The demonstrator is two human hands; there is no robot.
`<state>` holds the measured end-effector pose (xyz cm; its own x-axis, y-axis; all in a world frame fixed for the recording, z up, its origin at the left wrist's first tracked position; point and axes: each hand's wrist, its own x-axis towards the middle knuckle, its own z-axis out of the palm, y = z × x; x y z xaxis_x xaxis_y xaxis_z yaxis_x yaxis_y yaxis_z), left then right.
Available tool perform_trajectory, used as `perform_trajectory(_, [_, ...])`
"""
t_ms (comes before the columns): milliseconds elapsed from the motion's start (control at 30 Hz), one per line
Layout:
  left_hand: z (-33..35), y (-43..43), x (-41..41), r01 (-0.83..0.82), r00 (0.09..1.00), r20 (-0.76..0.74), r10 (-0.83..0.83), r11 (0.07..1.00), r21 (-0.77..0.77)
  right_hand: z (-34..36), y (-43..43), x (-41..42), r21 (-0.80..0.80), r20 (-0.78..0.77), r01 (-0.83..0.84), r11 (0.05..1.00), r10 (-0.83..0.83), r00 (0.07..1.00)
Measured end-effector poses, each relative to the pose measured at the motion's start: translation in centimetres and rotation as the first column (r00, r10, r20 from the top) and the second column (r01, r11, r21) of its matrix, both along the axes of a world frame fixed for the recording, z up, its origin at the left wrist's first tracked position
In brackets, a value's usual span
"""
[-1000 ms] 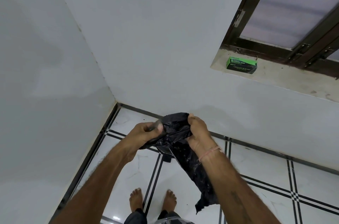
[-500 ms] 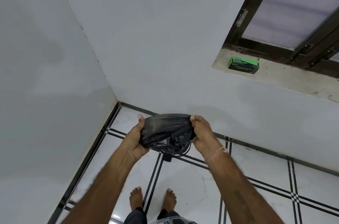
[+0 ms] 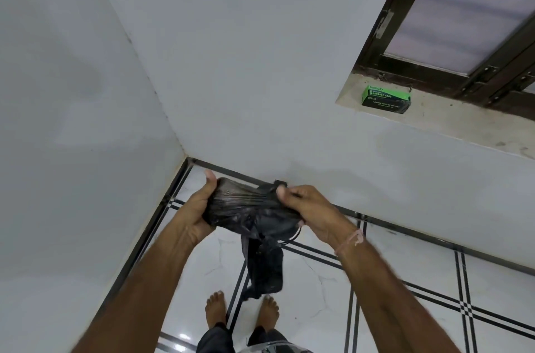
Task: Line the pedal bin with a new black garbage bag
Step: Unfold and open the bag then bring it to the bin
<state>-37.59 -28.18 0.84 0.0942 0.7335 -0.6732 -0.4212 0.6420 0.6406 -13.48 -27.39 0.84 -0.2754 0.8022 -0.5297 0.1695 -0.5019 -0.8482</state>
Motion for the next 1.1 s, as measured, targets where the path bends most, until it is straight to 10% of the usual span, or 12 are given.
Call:
perform_trajectory(233, [-2.7, -2.3, -0.5, 0.437, 0.852, -0.358, -0.382, 0.895, 0.086, -0.9, 2.2, 1.7, -0.429, -0.275, 0.458, 0.778, -0.596, 0.755])
perform_trajectory(467, [-2.6, -2.2, -0.5, 0.096, 0.994, 0.046, -0.095, 0.995, -0.011, -1.9, 2.1, 1.5, -0.539, -0.241, 0.561, 0.629, -0.753, 0.613])
perform_trajectory(733, [-1.7, -1.0, 0.2, -0.303, 0.904, 0.234, 0.358, 0.922, -0.242, -2.7, 0.3, 1.2, -0.292, -0.271, 0.377, 0.879, -0.454, 0.849])
perform_trajectory(967, [-1.0, 0.1, -0.2, -0.288, 0.925, 0.189, 0.328, 0.934, -0.211, 0.0, -0.6, 0.7, -0.062, -0.085, -0.317, 0.946, 0.312, 0.946])
perform_trajectory(1100, [-1.6, 0.0, -0.5, -0.175, 0.975, 0.124, 0.186, 0.980, -0.098, 0.2, 0.2, 0.0, -0.174, -0.104, -0.044, 0.984, 0.026, 0.994])
